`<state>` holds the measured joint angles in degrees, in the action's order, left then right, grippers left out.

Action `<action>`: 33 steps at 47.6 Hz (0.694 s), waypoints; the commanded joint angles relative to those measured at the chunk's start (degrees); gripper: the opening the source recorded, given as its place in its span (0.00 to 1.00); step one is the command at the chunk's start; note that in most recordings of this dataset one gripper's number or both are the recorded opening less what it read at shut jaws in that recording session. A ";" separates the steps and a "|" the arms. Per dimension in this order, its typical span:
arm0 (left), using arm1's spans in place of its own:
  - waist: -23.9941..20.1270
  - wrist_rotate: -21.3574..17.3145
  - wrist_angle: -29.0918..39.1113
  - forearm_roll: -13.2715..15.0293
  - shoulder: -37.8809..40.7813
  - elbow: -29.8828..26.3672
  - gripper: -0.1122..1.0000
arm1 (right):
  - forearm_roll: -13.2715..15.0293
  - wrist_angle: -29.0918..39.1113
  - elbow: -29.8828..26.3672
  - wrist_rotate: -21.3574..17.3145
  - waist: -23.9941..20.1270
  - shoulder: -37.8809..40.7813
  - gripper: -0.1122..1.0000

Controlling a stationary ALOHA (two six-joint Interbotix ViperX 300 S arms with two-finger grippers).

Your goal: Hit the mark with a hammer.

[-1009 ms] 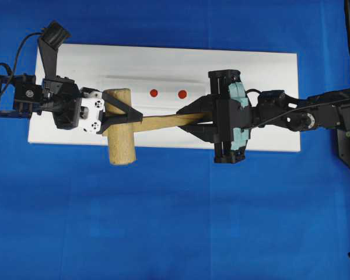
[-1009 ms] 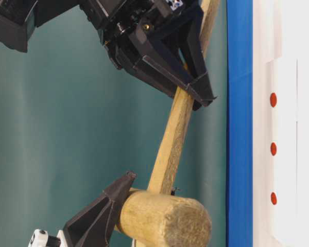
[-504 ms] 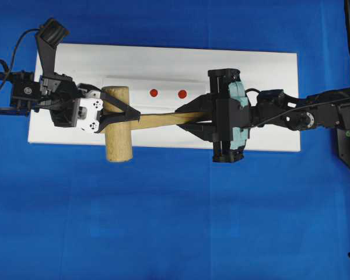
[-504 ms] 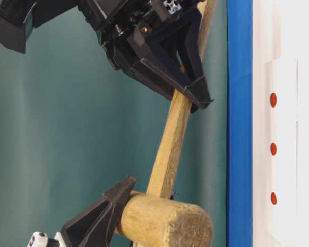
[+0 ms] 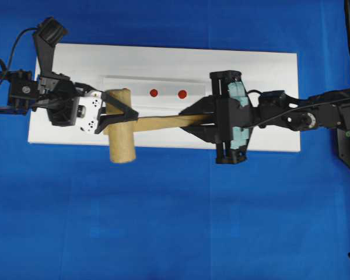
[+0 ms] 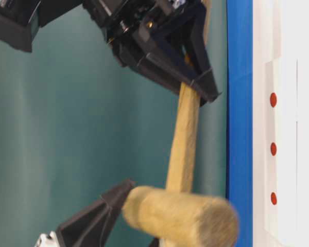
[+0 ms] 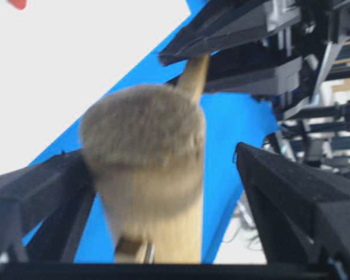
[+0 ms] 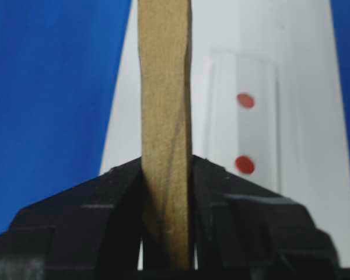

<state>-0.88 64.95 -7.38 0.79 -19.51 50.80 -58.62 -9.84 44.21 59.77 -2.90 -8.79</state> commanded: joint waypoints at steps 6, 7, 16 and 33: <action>0.09 0.18 0.97 0.00 -4.66 2.11 0.90 | -1.93 -0.44 2.46 -0.18 -0.09 -4.83 0.18; 0.09 0.18 0.97 0.00 -5.01 2.46 0.90 | -2.11 -0.44 2.81 -0.18 -0.09 -5.19 0.18; 0.09 0.09 1.49 0.00 -10.20 5.98 0.90 | -3.78 -0.18 5.89 -0.18 -0.09 -8.53 0.18; 0.09 -0.97 3.43 -0.18 -17.58 10.28 0.90 | -4.83 -0.26 6.68 -0.26 -0.09 -9.67 0.18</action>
<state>-0.88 64.60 -4.13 0.79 -36.21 61.52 -63.37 -9.84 52.12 59.68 -2.90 -17.58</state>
